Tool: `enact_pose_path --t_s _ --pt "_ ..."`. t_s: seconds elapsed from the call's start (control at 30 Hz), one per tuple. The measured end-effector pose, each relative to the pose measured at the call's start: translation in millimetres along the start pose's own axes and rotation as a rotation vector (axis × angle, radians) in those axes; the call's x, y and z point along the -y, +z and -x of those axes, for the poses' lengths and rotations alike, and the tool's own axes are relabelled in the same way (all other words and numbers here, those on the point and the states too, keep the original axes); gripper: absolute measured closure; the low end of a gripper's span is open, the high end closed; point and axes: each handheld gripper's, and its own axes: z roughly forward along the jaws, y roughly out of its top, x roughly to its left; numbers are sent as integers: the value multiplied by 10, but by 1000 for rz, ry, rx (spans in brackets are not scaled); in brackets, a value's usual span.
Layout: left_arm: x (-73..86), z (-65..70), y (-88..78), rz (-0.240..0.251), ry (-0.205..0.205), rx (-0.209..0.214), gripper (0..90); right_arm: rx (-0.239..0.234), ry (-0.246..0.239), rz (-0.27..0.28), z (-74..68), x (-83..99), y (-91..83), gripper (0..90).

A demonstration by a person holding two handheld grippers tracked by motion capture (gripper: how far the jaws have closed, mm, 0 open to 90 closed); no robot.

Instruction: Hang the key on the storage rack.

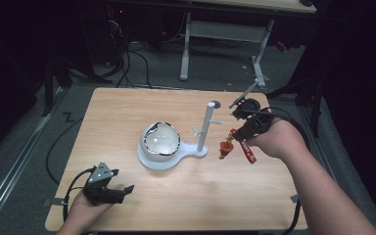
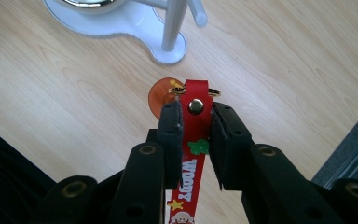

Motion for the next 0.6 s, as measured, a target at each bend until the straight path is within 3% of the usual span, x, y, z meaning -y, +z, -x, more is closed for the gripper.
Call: enact_pose_path --t_s 0.6 --pt "8 1 -11 2 0 1 162 2 6 6 87 -391 63 746"
